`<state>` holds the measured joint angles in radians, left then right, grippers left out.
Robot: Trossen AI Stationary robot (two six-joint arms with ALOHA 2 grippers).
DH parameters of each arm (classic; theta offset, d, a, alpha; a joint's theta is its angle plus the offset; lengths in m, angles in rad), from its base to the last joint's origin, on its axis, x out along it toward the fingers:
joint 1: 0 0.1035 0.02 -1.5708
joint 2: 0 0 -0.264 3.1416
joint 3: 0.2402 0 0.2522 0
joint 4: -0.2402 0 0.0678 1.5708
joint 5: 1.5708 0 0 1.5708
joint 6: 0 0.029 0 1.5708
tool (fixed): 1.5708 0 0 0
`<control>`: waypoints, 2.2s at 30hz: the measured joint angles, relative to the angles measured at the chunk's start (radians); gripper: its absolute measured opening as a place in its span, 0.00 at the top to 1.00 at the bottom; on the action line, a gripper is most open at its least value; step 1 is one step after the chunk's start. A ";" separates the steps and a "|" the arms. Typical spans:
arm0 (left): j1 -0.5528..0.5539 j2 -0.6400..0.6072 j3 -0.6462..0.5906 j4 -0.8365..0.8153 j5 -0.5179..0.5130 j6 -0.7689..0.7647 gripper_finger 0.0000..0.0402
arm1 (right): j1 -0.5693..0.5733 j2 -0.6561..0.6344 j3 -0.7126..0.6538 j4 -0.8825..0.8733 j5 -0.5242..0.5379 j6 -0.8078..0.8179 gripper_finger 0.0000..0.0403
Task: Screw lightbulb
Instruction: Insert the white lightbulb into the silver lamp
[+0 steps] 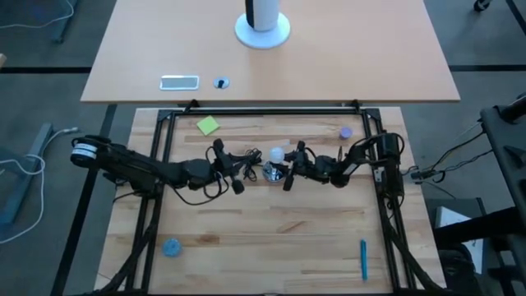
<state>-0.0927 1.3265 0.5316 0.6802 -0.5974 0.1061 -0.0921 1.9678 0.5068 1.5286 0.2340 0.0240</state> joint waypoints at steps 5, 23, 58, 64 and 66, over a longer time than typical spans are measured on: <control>0.018 0.061 0.000 0.037 -0.008 -0.011 1.00 | -0.001 0.000 -0.001 -0.030 0.001 -0.006 0.71; 0.038 0.315 0.076 0.099 -0.145 -0.036 1.00 | 0.000 0.000 0.026 -0.157 0.013 -0.051 0.71; 0.043 0.394 0.207 0.093 -0.048 0.055 1.00 | 0.011 -0.013 0.023 -0.202 0.032 -0.024 0.55; 0.043 0.394 0.206 0.081 -0.061 0.042 1.00 | 0.011 -0.019 0.028 -0.242 0.053 0.040 0.49; 0.043 0.394 0.206 0.079 -0.064 0.038 1.00 | 0.011 -0.019 0.028 -0.248 0.054 0.065 0.47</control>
<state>-0.0494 1.7206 0.7380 0.7593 -0.6610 0.1443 -0.0807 1.9484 0.5350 1.2802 0.2882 0.0894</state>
